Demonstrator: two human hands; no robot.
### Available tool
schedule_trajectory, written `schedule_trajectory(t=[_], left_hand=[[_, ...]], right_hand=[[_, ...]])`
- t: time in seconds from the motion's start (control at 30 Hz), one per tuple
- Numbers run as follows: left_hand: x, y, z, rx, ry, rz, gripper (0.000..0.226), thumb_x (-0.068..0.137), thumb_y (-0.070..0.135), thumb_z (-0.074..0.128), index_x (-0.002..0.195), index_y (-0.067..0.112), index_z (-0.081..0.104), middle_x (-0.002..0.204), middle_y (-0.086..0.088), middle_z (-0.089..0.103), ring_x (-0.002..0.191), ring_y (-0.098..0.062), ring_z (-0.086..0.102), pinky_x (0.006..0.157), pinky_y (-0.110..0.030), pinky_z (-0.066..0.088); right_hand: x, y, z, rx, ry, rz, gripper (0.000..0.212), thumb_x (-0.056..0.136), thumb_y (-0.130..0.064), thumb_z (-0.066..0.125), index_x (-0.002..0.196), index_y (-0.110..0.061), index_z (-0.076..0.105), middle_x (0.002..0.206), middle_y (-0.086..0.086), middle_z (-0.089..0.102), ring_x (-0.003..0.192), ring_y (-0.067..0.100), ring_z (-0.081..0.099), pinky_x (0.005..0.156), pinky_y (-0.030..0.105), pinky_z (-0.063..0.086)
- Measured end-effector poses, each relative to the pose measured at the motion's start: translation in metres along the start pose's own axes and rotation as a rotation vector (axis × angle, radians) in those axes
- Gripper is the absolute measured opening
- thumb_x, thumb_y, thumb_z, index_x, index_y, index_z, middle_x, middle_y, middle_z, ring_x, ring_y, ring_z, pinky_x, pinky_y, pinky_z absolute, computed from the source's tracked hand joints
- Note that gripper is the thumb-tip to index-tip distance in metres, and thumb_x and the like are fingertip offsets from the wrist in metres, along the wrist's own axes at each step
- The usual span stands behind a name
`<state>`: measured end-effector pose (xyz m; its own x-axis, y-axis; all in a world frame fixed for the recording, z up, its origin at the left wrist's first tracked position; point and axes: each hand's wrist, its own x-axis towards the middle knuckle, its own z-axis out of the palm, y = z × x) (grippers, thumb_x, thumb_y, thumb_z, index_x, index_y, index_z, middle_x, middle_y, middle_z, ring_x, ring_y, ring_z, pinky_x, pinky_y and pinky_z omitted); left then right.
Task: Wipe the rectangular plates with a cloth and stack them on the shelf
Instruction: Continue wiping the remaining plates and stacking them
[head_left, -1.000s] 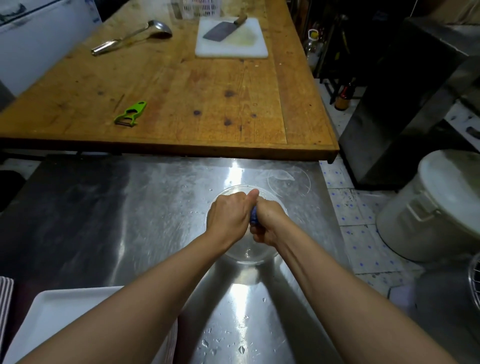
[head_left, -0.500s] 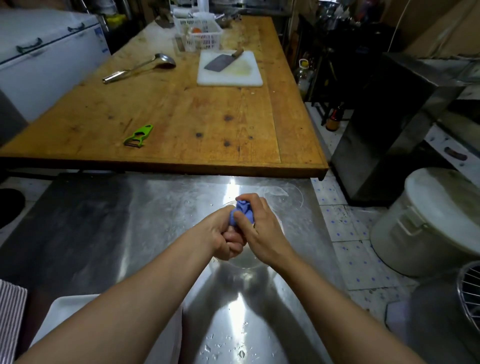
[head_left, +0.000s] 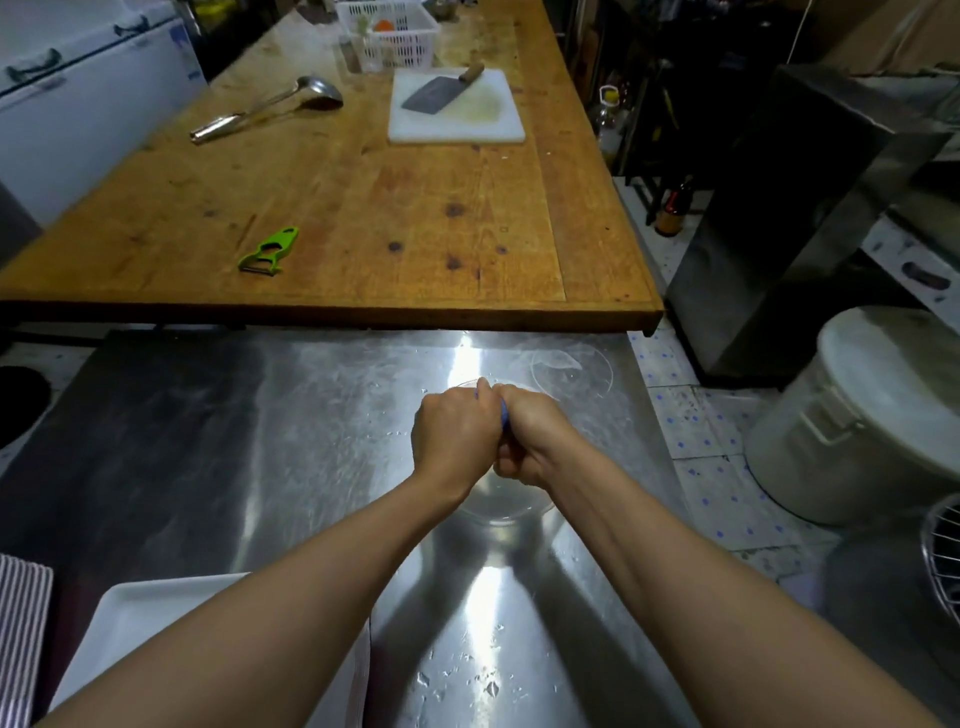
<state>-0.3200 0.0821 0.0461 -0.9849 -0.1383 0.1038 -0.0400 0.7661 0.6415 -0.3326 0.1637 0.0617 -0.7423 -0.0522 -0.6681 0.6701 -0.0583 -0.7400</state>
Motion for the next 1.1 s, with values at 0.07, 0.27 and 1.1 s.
schedule_trajectory(t=[0.07,0.27,1.1], left_hand=[[0.003,-0.003,-0.001,0.108,-0.106,0.108,0.058,0.090,0.021,0.007,0.079,0.003,0.061,0.064,-0.011,0.061,0.056,-0.027,0.055,0.053,-0.026,0.039],[0.007,-0.019,0.021,0.281,-0.073,0.202,0.064,0.089,0.029,0.010,0.054,0.005,0.058,0.048,-0.012,0.058,0.042,-0.029,0.050,0.047,-0.030,0.042],[0.008,-0.011,0.020,0.175,-0.109,0.155,0.060,0.089,0.038,0.012,0.077,0.004,0.061,0.081,-0.020,0.065,0.079,-0.036,0.059,0.069,-0.035,0.041]], right_hand=[[0.003,0.002,-0.003,0.011,0.001,0.068,0.029,0.081,-0.006,0.039,0.054,-0.017,0.040,0.037,-0.002,0.027,0.029,0.008,0.021,0.037,0.010,0.019],[0.013,0.011,-0.009,-0.005,0.000,0.156,0.034,0.076,-0.001,0.031,0.048,-0.019,0.028,0.039,-0.002,0.020,0.030,0.008,0.016,0.040,0.010,0.017],[0.015,0.007,-0.019,0.018,0.002,0.117,0.029,0.093,-0.019,0.041,0.064,-0.018,0.044,0.045,0.000,0.034,0.038,0.009,0.025,0.040,0.014,0.022]])
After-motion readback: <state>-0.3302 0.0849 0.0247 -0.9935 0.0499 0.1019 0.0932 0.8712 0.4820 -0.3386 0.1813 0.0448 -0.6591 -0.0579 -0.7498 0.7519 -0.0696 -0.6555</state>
